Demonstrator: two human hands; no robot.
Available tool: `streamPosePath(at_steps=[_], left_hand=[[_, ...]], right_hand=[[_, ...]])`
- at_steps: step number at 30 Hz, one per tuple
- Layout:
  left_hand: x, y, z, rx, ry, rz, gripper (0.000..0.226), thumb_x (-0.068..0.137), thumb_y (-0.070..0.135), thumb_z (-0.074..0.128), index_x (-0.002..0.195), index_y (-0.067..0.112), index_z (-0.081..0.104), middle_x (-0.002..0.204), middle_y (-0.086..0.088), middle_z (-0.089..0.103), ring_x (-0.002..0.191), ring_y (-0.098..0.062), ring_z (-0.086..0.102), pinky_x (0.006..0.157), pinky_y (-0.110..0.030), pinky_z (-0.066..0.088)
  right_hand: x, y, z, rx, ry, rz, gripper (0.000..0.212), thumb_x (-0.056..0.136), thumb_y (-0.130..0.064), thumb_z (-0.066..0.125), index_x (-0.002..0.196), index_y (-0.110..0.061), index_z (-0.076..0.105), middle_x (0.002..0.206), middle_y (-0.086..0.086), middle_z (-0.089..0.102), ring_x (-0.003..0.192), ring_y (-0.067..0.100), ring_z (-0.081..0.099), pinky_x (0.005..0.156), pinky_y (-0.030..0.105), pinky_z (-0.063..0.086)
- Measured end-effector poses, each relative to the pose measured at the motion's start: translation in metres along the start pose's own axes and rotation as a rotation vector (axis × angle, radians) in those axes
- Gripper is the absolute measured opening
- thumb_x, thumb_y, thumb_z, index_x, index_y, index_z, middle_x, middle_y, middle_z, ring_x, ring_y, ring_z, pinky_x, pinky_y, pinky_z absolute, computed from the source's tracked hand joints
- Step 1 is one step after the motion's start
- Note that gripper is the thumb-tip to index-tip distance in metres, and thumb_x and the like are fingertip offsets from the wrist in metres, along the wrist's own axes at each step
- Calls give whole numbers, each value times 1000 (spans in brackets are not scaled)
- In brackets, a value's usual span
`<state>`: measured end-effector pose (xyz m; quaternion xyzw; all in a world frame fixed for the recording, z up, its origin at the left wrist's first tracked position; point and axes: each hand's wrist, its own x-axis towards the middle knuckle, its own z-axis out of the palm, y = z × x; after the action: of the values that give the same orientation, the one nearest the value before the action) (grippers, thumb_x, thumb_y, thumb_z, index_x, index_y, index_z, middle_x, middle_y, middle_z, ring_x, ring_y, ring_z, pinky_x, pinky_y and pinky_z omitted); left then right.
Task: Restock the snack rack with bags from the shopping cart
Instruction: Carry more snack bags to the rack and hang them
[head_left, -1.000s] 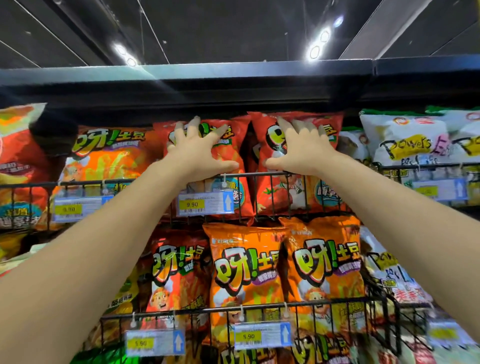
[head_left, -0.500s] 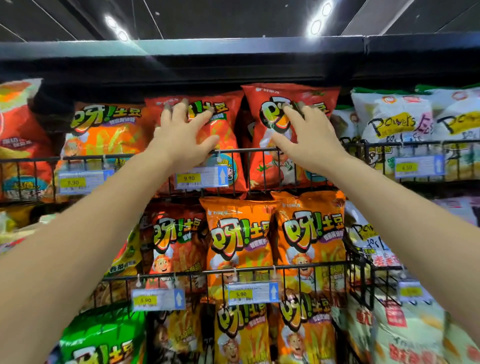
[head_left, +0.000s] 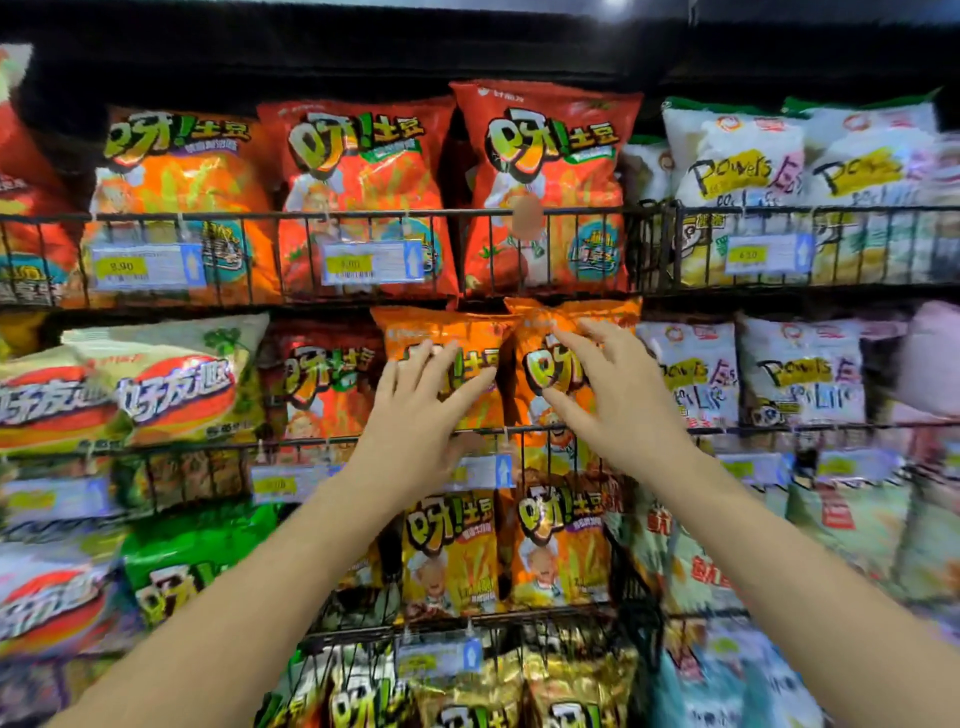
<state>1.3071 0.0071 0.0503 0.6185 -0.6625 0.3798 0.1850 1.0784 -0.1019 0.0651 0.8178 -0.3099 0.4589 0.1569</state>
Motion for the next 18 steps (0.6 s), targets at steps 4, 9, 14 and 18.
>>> streamPosePath(at_steps=[4,9,14,18], left_hand=[[8,1,4,34,-49,-42,80,96,59,59,162,46,17,173,-12,-3,157,-46,-3,121,-73,8],[21,-1,-3,1,-114,-109,57,106,61,25,159,56,4,172,0,-20,157,-42,-13,123,-69,3],[28,-4,1,32,-193,-252,66,108,47,43,161,52,4,170,-10,2,154,-45,2,115,-63,32],[33,4,5,33,-171,-301,61,109,46,41,162,48,11,169,-15,4,153,-45,5,109,-58,39]], right_hand=[[11,10,8,-41,-118,13,90,91,-63,63,163,-34,18,171,5,13,158,30,8,125,52,17],[22,19,16,-39,-96,24,94,89,-65,63,164,-31,17,169,7,22,157,32,13,127,54,10],[10,27,25,15,-26,70,88,89,-58,67,161,-27,27,158,5,37,150,29,26,120,60,27],[9,28,31,56,-47,58,88,90,-58,65,162,-28,24,160,6,32,153,31,21,119,58,32]])
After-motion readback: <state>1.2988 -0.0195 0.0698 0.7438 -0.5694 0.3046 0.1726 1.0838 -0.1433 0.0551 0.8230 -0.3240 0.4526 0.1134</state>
